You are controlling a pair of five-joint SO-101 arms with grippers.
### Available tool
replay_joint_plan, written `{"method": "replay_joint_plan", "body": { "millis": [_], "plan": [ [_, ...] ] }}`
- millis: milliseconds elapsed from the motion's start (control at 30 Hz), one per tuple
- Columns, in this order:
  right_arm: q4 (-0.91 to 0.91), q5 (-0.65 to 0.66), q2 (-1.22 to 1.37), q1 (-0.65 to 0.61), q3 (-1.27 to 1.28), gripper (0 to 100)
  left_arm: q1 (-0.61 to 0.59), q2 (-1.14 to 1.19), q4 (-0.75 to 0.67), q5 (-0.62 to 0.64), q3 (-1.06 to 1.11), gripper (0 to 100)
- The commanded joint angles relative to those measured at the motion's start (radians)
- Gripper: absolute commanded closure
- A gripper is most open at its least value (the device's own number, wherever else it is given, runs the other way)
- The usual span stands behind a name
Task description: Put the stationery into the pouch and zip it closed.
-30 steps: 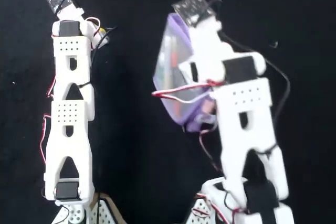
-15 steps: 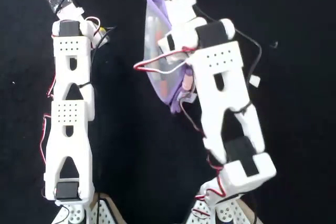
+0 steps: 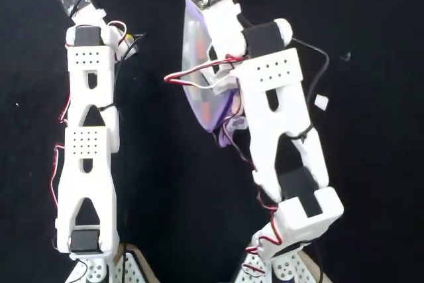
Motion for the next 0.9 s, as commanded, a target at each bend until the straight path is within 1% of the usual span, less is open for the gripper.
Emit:
{"method": "replay_joint_plan", "body": {
  "millis": [0,100,433,667,867],
  "plan": [
    [0.031,0.035,-0.116,-0.012,-0.022,80.0,-0.012,-0.014,-0.012,-0.008,-0.045,77],
    [0.031,0.081,-0.166,-0.011,0.041,80.0,-0.012,-0.014,-0.012,-0.008,-0.045,77],
    [0.031,0.166,-0.389,-0.012,0.363,80.0,-0.012,-0.014,-0.014,-0.008,-0.045,77],
    [0.023,0.187,-0.461,-0.011,0.486,80.1,-0.012,-0.014,-0.014,-0.008,-0.045,77],
    [-0.138,0.187,-0.46,-0.011,0.533,80.1,-0.012,-0.014,-0.011,-0.008,-0.045,77]
  ]
}}
